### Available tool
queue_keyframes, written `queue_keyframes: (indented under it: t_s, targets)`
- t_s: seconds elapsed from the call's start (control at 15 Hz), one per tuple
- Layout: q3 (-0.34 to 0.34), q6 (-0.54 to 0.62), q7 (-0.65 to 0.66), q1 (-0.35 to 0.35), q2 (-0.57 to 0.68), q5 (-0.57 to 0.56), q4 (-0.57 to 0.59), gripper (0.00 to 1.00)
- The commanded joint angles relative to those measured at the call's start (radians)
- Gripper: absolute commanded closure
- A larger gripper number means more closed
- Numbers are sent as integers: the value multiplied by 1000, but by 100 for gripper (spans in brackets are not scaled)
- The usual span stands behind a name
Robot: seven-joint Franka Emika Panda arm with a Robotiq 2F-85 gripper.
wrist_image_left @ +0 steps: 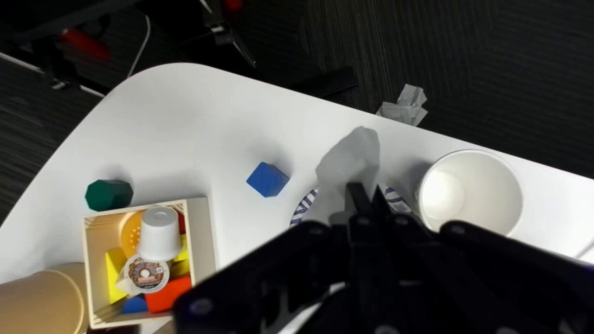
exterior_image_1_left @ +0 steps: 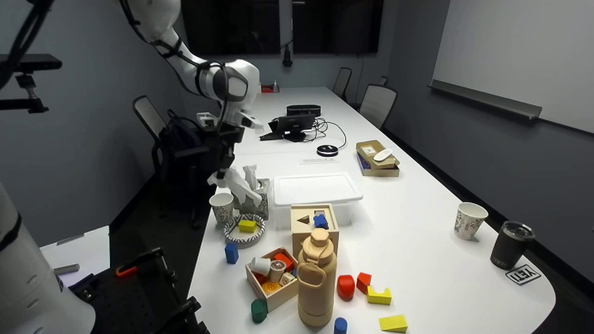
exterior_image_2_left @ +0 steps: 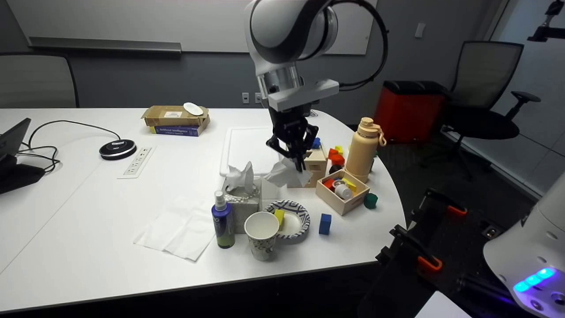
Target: Use the tissue to wipe the bowl
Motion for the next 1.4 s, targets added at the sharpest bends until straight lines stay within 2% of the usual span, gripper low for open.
queue_keyframes:
  t_s: [0.0,0.27,0.53,0.93,1.33]
  targets:
    - [42,-87,96,16,-136,-14,1,100]
    - [112,-28,130,28,-170,-21,78,100]
    - [148,82,130,47,-72,-70,191,100]
    - [133,285,89,98,170,-141,359,100]
    - [91,372,60,165,377,-161,556,100]
